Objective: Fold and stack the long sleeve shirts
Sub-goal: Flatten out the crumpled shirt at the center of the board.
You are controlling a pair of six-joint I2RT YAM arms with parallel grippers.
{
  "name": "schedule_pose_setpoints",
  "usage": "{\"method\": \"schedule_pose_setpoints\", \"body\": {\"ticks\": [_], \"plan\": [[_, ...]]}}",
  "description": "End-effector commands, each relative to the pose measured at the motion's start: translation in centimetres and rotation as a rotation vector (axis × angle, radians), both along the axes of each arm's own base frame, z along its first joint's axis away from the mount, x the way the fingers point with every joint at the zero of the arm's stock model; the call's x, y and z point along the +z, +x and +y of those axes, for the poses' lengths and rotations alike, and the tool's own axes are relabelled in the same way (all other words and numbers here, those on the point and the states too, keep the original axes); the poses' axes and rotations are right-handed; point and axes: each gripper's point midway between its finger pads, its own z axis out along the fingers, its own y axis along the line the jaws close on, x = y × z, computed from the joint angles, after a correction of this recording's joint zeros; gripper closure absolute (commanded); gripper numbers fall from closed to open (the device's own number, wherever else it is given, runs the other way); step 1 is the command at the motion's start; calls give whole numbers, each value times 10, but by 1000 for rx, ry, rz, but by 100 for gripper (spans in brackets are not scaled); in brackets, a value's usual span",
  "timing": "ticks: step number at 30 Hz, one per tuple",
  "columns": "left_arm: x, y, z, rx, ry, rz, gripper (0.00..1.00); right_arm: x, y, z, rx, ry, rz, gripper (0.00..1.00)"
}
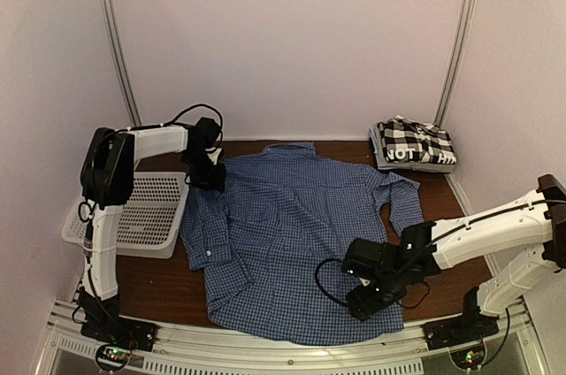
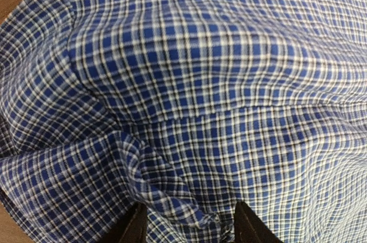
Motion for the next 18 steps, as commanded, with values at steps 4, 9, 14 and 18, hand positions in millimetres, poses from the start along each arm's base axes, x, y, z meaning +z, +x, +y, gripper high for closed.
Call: {"method": "schedule_pose_setpoints", "body": {"ticks": [4,9,14,18], "plan": [[63,17,-17,-51,-61,-126,43,67,93,2,-236,104,-200,24],[102,8,-42,-90,-103,-192,43,90,160,-61,-515,118,-330,27],[117,-20,-84,-177,-145,-197,43,95,202,-120,-737,186,-419,28],[112,-54,-117,-243,-168,-162,43,79,220,-158,-856,210,-435,28]]}}
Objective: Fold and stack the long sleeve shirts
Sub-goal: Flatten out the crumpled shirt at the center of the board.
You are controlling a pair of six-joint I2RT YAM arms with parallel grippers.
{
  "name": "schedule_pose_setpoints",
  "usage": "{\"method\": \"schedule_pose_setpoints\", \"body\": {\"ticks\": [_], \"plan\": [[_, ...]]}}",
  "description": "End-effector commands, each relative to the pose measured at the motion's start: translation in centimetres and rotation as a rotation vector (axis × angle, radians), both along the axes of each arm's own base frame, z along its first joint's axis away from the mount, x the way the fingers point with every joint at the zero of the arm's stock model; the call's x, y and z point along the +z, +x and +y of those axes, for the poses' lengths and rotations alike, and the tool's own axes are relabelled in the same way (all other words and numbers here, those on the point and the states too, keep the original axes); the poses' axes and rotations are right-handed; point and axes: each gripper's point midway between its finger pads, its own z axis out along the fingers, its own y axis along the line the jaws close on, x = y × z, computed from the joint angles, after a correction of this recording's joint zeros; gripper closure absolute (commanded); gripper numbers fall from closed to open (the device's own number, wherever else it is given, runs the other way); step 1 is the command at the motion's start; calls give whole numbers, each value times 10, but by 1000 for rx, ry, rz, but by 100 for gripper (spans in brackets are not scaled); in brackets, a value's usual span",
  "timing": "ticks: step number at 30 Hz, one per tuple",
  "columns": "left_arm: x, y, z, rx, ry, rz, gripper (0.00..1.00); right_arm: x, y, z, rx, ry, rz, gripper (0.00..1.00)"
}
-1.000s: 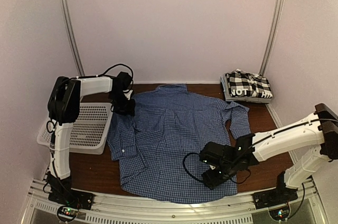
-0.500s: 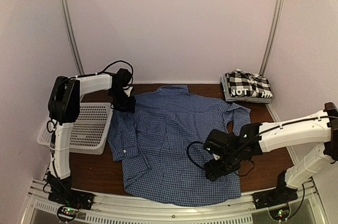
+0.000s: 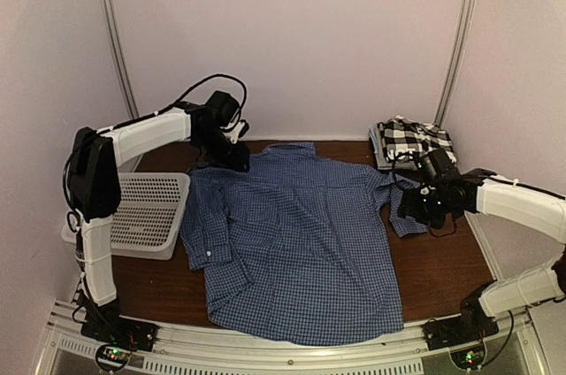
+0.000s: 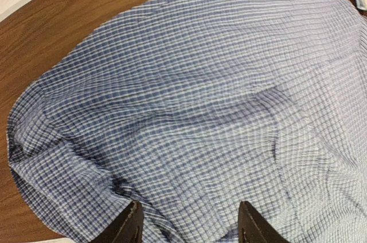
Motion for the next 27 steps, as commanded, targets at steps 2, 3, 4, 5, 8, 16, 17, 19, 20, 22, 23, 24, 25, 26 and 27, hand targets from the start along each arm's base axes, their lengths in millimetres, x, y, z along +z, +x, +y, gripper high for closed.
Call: {"method": "schedule_pose_setpoints", "body": {"ticks": [2,3,4,5,8,16,17,19,20,22,23,24,25,26,27], "plan": [[-1,-52,-49,-106,-63,49,43,-16,24,-44,-121,14,-59,28],[-5,-63,-54,-120,-69,67,43,-19,28,-53,-146,13,-60,28],[-7,-75,-58,-129,-77,82,43,-22,31,-63,-171,7,-60,28],[-12,-88,-61,-142,-81,104,43,-24,33,-72,-195,-1,-65,27],[-32,-125,-60,-158,-79,174,43,-34,44,-89,-239,29,-79,25],[-66,-188,-26,-131,-42,295,44,-62,57,-86,-214,59,-30,28],[-70,-193,-21,-127,-35,306,44,-64,58,-84,-206,63,-26,28],[-78,-203,-14,-121,-25,333,45,-69,60,-82,-196,73,-20,30],[-80,-209,-12,-122,-28,345,45,-72,60,-81,-194,77,-14,31],[-87,-219,-9,-123,-28,370,45,-78,59,-78,-187,87,-3,33],[-90,-224,-7,-123,-19,378,45,-79,59,-77,-186,94,-1,34],[-93,-228,-3,-118,-13,387,46,-81,59,-76,-184,100,1,35],[-96,-232,0,-115,-6,397,46,-82,59,-75,-182,104,3,36],[-99,-237,4,-110,1,408,46,-83,58,-75,-182,107,4,37],[-101,-241,9,-102,14,417,46,-83,58,-75,-180,107,5,38]]}}
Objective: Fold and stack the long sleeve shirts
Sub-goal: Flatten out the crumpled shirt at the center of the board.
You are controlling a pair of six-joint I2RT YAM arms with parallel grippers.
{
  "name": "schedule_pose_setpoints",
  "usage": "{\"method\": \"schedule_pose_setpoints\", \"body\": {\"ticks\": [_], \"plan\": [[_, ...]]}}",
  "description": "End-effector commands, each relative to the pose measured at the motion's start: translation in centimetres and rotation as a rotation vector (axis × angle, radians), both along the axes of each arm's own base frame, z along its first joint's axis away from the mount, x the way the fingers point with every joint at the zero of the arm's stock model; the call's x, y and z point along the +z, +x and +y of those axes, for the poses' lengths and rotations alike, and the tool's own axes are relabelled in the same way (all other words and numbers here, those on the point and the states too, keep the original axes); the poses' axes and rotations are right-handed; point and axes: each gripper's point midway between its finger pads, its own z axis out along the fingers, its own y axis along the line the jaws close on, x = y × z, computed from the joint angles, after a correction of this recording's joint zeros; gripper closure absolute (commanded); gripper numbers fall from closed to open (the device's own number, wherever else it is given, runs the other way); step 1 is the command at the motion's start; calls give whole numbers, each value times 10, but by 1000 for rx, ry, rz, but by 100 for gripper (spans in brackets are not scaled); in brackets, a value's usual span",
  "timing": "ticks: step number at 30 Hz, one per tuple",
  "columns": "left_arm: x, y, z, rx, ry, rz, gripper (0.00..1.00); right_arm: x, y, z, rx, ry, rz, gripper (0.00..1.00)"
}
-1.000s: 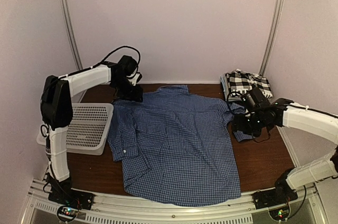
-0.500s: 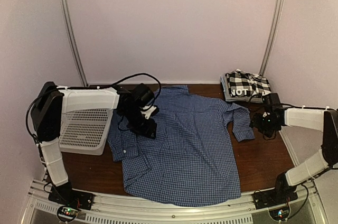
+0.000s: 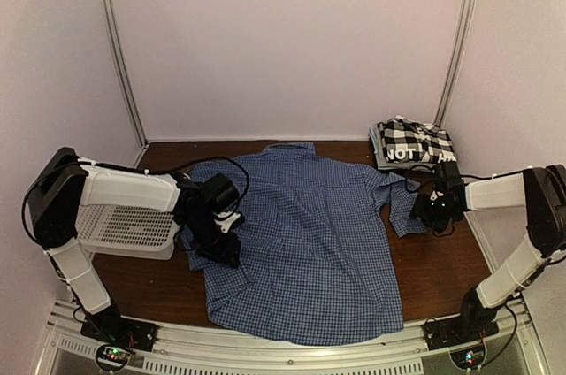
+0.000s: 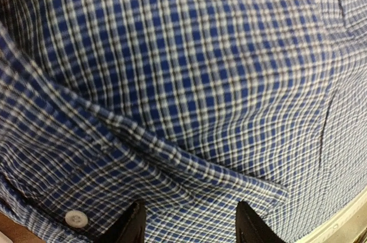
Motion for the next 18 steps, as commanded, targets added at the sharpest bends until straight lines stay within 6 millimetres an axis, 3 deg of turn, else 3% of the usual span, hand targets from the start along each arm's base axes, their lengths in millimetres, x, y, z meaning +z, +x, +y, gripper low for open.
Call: {"method": "schedule_pose_setpoints", "body": {"ticks": [1,8,18], "plan": [[-1,-14,9,24,-3,14,46,-2,3,4,16,21,-21,38],[-20,-42,46,53,113,77,46,-9,2,4,24,17,1,43],[-24,-59,65,82,164,122,47,-18,0,2,25,4,24,53]]}}
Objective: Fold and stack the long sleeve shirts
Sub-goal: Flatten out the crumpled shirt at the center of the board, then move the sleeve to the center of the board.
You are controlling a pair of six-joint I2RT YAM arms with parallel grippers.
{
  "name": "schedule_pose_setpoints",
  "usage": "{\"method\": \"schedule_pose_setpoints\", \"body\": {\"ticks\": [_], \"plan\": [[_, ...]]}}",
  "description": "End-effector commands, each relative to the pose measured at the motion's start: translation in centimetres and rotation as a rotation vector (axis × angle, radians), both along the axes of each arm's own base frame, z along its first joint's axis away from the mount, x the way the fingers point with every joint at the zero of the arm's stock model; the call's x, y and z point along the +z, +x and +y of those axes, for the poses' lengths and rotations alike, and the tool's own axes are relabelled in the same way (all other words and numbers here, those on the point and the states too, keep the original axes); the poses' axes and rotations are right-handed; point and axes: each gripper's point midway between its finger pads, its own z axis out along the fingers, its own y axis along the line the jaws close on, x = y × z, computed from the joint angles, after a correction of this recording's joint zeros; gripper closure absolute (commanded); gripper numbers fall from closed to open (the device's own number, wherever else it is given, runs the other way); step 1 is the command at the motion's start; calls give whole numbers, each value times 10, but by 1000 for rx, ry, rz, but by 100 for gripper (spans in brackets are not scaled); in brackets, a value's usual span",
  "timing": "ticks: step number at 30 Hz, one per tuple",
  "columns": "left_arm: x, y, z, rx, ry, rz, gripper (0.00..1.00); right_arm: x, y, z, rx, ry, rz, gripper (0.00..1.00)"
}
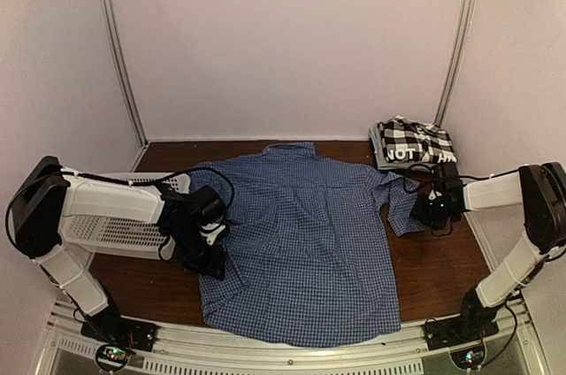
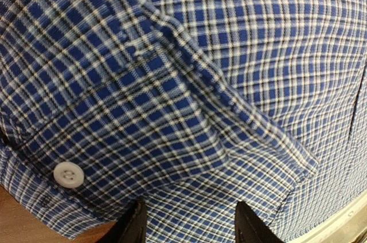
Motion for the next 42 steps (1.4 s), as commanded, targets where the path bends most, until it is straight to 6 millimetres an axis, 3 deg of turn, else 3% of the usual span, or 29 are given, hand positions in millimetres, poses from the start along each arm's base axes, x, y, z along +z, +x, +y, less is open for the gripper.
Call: {"method": "schedule_pose_setpoints", "body": {"ticks": [1,13,21,25,29,33,36,41,42], "plan": [[-13,-24,27,23,105,80,48,-13,-7,-3,0,-11,49,55],[-5,-33,34,17,112,99,49,2,-3,-11,-7,-67,38,98],[37,3,9,33,42,-30,47,45,10,-8,32,-80,-25,100],[68,32,-12,40,-17,-129,45,81,17,4,89,-102,-77,100],[101,65,-47,23,-134,-232,44,125,28,43,204,-133,-150,100],[126,93,-83,3,-251,-289,44,144,28,116,391,-205,-155,100],[141,110,-104,-3,-334,-316,44,144,29,172,516,-255,-158,100],[145,130,-120,5,-404,-324,44,109,14,249,708,-292,-96,99],[144,132,-123,0,-411,-321,44,102,12,258,730,-288,-84,93]]}}
